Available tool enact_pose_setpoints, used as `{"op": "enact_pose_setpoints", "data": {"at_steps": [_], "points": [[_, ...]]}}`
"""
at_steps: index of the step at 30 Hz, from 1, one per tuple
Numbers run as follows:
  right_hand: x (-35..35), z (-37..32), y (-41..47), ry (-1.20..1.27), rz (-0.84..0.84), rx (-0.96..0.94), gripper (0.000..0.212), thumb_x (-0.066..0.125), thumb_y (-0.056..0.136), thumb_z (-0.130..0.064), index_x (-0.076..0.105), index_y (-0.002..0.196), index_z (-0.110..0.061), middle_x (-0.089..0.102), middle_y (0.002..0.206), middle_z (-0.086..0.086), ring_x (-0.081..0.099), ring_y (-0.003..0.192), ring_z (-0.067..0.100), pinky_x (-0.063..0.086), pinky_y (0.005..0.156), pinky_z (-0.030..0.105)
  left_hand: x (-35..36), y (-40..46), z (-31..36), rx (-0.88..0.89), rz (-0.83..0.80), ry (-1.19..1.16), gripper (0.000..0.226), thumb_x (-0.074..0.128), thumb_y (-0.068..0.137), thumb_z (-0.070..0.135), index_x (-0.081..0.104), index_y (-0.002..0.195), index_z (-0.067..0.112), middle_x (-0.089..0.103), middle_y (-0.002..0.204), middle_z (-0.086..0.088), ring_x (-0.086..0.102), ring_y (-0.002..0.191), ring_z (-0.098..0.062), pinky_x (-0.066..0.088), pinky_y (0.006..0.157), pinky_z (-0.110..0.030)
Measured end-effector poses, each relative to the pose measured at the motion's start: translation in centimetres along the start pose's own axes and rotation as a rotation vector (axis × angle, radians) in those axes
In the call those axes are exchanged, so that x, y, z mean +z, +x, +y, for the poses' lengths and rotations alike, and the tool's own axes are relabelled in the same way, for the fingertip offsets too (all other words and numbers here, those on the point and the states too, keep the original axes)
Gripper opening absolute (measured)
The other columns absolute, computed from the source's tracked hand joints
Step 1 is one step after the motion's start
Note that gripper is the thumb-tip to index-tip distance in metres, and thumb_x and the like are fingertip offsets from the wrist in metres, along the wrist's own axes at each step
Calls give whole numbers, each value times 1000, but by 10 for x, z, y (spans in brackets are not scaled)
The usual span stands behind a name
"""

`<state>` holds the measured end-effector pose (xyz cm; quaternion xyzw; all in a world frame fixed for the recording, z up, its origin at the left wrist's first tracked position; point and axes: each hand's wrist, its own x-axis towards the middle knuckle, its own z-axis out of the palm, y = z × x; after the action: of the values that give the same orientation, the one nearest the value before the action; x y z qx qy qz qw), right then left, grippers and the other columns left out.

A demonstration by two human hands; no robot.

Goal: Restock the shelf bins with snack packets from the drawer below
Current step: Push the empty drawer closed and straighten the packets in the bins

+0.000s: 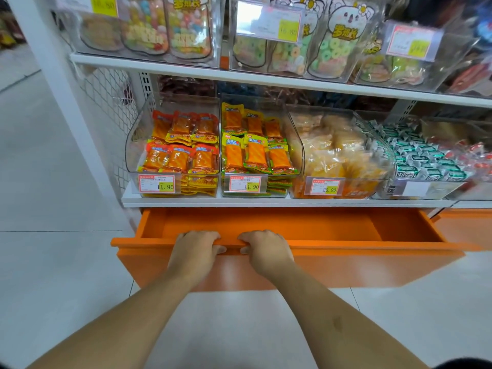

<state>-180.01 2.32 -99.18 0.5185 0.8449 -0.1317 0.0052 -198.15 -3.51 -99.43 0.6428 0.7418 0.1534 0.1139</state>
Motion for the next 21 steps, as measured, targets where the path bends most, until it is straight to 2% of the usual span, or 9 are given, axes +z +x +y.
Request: {"op": "enact_pose_setpoints", "data": {"at_steps": [7,11,13,18,21], "points": [[0,4,16,-6,66,-17,15,56,103,-19,65,106,-31,66,91,-9,60,102,27,35,81,37,5,20,-3,-3,33,12,30,60,99,50,71,120,31,75,112,4,64,108,-24,42,92,-35],[0,9,27,-15,88,-13,19,54,105,-25,65,118,-33,73,107,-2,59,109,28,37,89,39,8,34,-6,-24,20,-15,25,62,97,50,72,112,32,76,102,5,65,102,-24,41,85,-36],[-3,10,31,-40,83,-16,22,54,105,-26,65,123,-34,73,113,-2,58,114,28,39,94,40,9,39,-6,-51,16,-32,26,62,97,51,72,113,32,75,101,6,64,101,-22,43,87,-36],[-7,8,27,-114,122,-24,24,51,108,-32,64,128,-34,72,120,-1,50,119,29,38,98,41,9,35,0,-78,31,-57,28,62,98,51,71,117,32,73,109,7,63,106,-23,45,92,-37],[-3,12,11,-73,184,2,27,56,102,-30,62,128,-26,66,123,1,49,118,30,42,97,40,10,22,1,-51,82,-46,33,63,96,52,67,121,32,68,119,10,60,115,-20,42,98,-37]]}}
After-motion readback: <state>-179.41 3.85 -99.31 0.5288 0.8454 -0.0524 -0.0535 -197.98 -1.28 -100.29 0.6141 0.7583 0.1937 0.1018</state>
